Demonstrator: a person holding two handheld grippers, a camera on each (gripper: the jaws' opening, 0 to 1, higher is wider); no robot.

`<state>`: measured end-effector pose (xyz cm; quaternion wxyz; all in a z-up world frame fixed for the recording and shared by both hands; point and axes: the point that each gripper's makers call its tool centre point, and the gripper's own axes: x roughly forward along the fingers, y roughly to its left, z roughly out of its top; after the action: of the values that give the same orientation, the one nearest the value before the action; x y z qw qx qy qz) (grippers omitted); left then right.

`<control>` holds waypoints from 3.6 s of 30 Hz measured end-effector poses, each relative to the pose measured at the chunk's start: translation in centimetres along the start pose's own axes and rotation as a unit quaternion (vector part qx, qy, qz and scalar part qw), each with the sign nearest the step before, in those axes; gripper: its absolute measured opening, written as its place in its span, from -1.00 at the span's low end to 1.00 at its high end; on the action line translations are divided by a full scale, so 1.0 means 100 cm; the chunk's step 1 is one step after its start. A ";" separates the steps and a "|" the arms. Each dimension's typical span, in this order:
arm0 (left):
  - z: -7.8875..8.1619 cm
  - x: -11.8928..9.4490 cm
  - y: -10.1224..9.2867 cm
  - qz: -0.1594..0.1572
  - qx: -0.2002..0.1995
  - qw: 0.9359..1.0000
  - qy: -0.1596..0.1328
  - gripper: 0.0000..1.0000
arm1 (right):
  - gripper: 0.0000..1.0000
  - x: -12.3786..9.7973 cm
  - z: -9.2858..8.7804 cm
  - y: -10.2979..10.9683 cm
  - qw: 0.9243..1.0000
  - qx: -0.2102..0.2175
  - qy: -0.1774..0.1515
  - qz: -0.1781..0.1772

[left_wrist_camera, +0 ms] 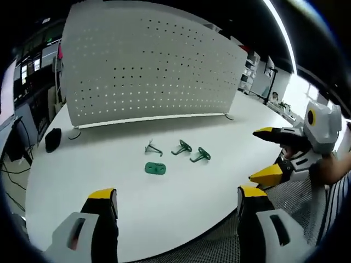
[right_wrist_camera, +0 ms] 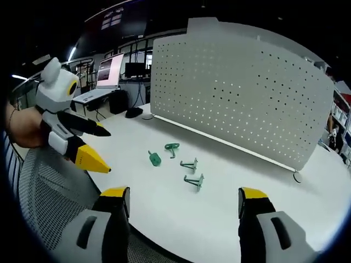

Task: Insert the hook assembly into the mounting plate slot until the hook locks in place.

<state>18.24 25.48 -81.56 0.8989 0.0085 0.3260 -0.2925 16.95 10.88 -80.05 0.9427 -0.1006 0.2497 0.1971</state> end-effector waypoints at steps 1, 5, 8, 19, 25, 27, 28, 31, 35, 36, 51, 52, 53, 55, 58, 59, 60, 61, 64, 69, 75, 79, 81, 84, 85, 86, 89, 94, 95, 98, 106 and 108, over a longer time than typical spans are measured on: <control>0.000 0.000 -0.001 -0.001 0.001 1.000 0.000 0.86 | 0.53 0.000 0.000 0.000 1.000 0.000 0.000 0.001; 0.000 -0.001 0.001 -0.001 -0.001 1.000 0.000 0.86 | 0.49 0.000 -0.001 -0.001 1.000 0.004 0.002 0.001; 0.001 -0.001 0.002 -0.001 -0.011 1.000 -0.002 0.85 | 0.45 0.001 -0.002 -0.003 1.000 0.011 0.007 0.005; -0.001 0.001 0.000 -0.009 -0.020 1.000 0.003 0.85 | 0.02 0.010 -0.006 -0.011 0.998 0.040 0.044 0.023; -0.002 0.000 0.000 -0.011 -0.026 1.000 0.003 0.85 | -0.20 0.034 -0.012 -0.019 0.997 0.032 0.067 0.030; -0.002 0.000 0.000 -0.012 -0.028 1.000 0.003 0.85 | -0.25 0.043 -0.017 -0.020 0.996 0.030 0.076 0.033; -0.002 0.000 0.000 -0.012 -0.029 0.999 0.003 0.85 | -0.28 0.047 -0.018 -0.020 0.996 0.028 0.082 0.035; -0.002 0.000 0.000 -0.012 -0.031 0.999 0.002 0.85 | -0.35 0.058 -0.023 -0.020 0.994 0.026 0.094 0.043; -0.001 0.000 0.002 -0.011 -0.035 0.999 0.001 0.85 | -0.44 0.074 -0.029 -0.021 0.992 0.024 0.114 0.047; 0.000 -0.001 0.002 -0.010 -0.036 0.999 -0.003 0.85 | -0.44 0.078 -0.031 -0.022 0.992 0.024 0.117 0.046; 0.002 0.000 0.007 -0.006 -0.044 0.999 -0.005 0.84 | -0.67 0.115 -0.042 -0.031 0.983 0.026 0.174 0.050; 0.002 0.000 0.007 -0.006 -0.044 0.999 -0.005 0.84 | -0.68 0.116 -0.042 -0.030 0.983 0.023 0.175 0.051; 0.002 0.000 0.007 -0.005 -0.045 0.999 -0.006 0.84 | -0.69 0.117 -0.043 -0.030 0.982 0.015 0.180 0.052; 0.002 0.000 0.008 -0.004 -0.045 0.999 -0.006 0.84 | -0.71 0.119 -0.045 -0.031 0.981 0.010 0.185 0.050; 0.003 0.000 0.009 -0.003 -0.046 0.999 -0.008 0.83 | -0.74 0.121 -0.047 -0.032 0.981 0.011 0.189 0.050; 0.003 0.000 0.009 -0.003 -0.047 0.999 -0.009 0.83 | -0.75 0.122 -0.047 -0.032 0.980 0.011 0.191 0.051; 0.003 0.000 0.009 -0.001 -0.047 0.999 -0.009 0.83 | -0.75 0.123 -0.048 -0.031 0.980 0.011 0.194 0.052; 0.004 0.000 0.009 -0.001 -0.048 0.999 -0.010 0.83 | -0.77 0.123 -0.048 -0.031 0.980 0.009 0.194 0.052; 0.004 0.000 0.010 -0.001 -0.049 0.999 -0.010 0.83 | -0.80 0.126 -0.051 -0.032 0.978 0.008 0.203 0.055; 0.003 0.000 0.010 0.000 -0.051 0.999 -0.009 0.83 | -0.87 0.127 -0.051 -0.034 0.977 0.007 0.207 0.053; 0.003 0.001 0.010 -0.001 -0.052 0.999 -0.008 0.83 | -0.92 0.129 -0.053 -0.035 0.976 0.003 0.212 0.051; 0.003 0.001 0.009 -0.001 -0.051 0.999 -0.007 0.83 | -0.94 0.129 -0.053 -0.037 0.976 -0.002 0.211 0.049; 0.003 0.001 0.010 -0.001 -0.052 0.999 -0.008 0.83 | -0.96 0.129 -0.053 -0.037 0.976 -0.005 0.212 0.049; 0.003 0.001 0.010 -0.002 -0.052 0.999 -0.008 0.83 | -0.97 0.128 -0.053 -0.037 0.976 -0.011 0.211 0.047; 0.003 0.000 0.010 -0.002 -0.052 0.999 -0.008 0.83 | -0.97 0.127 -0.053 -0.037 0.976 -0.009 0.210 0.048; 0.003 0.000 0.010 -0.002 -0.053 0.999 -0.009 0.83 | -0.97 0.127 -0.054 -0.037 0.976 -0.009 0.211 0.048; 0.003 0.000 0.010 -0.002 -0.056 0.998 -0.011 0.83 | -0.98 0.125 -0.051 -0.037 0.978 -0.012 0.204 0.044; 0.005 -0.001 0.009 -0.004 -0.063 0.998 -0.013 0.82 | -0.98 0.123 -0.045 -0.038 0.980 -0.011 0.194 0.041; 0.006 -0.001 0.010 -0.005 -0.068 0.998 -0.016 0.82 | -0.98 0.123 -0.043 -0.038 0.981 -0.010 0.190 0.040; 0.007 -0.002 0.012 -0.006 -0.077 0.997 -0.019 0.80 | -0.98 0.122 -0.034 -0.039 0.984 -0.011 0.174 0.037; 0.019 -0.006 0.012 -0.007 -0.087 0.995 -0.038 0.78 | -0.98 0.118 -0.015 -0.039 0.989 0.000 0.141 0.034; 0.019 -0.007 0.012 -0.007 -0.091 0.995 -0.038 0.78 | -0.99 0.117 -0.010 -0.038 0.991 0.007 0.133 0.033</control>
<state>19.61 26.48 -79.84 0.9056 -0.0871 0.3172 -0.2679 27.44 10.90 -86.55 0.8948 -0.1114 0.3771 0.2116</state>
